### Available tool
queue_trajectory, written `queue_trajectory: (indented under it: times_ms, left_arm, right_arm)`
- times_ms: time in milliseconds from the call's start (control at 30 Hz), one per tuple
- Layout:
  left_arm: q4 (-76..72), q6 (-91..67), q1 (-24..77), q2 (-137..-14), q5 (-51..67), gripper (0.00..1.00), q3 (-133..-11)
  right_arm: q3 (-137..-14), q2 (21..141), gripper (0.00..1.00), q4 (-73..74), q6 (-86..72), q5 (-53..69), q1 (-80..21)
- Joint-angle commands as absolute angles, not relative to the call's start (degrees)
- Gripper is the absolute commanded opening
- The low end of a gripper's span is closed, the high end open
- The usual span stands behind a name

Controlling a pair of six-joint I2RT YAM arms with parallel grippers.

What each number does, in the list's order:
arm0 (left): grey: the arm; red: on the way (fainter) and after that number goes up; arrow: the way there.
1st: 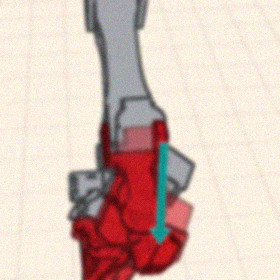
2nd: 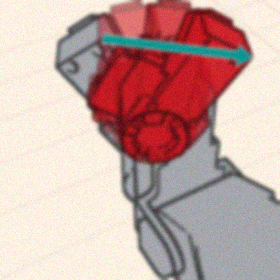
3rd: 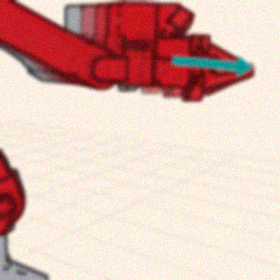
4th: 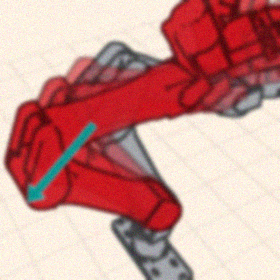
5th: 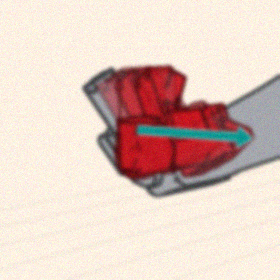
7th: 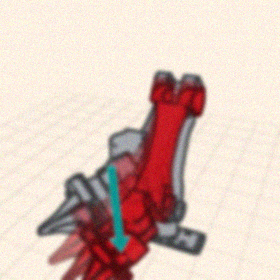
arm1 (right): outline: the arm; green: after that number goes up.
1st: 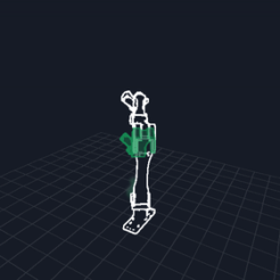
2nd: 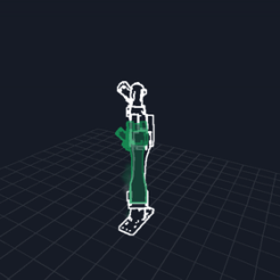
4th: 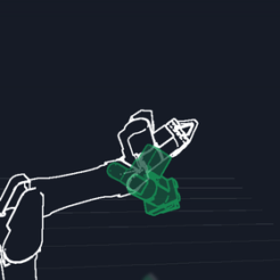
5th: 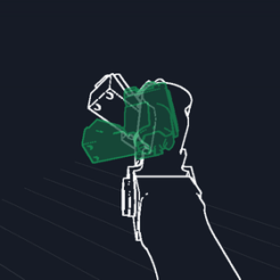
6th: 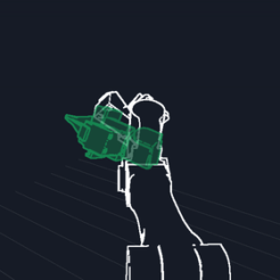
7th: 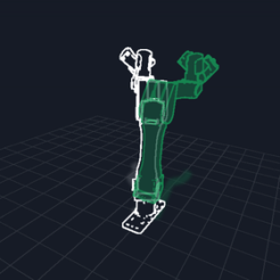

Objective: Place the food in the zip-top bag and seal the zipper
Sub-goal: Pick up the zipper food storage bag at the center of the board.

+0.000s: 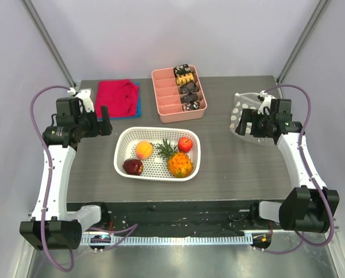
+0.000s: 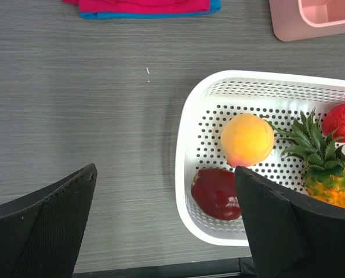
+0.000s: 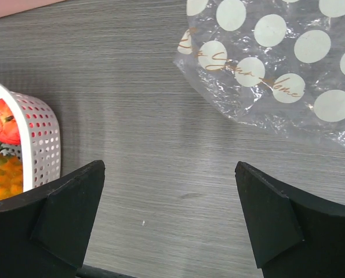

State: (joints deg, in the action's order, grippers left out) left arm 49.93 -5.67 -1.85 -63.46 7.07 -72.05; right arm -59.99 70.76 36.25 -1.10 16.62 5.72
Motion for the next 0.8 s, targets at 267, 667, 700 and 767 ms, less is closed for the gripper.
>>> queue_trajectory:
  times_ms: [267,667,700,767]
  left_arm:
    - [42.1,-11.8,-1.8,-62.6,-7.5,1.00,-72.2]
    - [40.0,-12.7,-1.8,-64.5,-4.5,1.00,-70.2]
    - [40.0,-12.7,-1.8,-64.8,-4.3,1.00,-70.0]
    - [39.6,-12.6,-1.8,-65.3,-3.7,1.00,-69.6]
  right_arm:
    - [-71.4,81.3,1.00,37.6,-0.4,6.4,5.6]
    - [-88.7,102.1,0.95,38.5,-4.4,1.8,5.6]
    - [-89.9,103.3,0.95,38.3,-4.9,1.2,5.6]
    - [-93.5,107.0,0.95,38.4,-4.8,0.4,5.6]
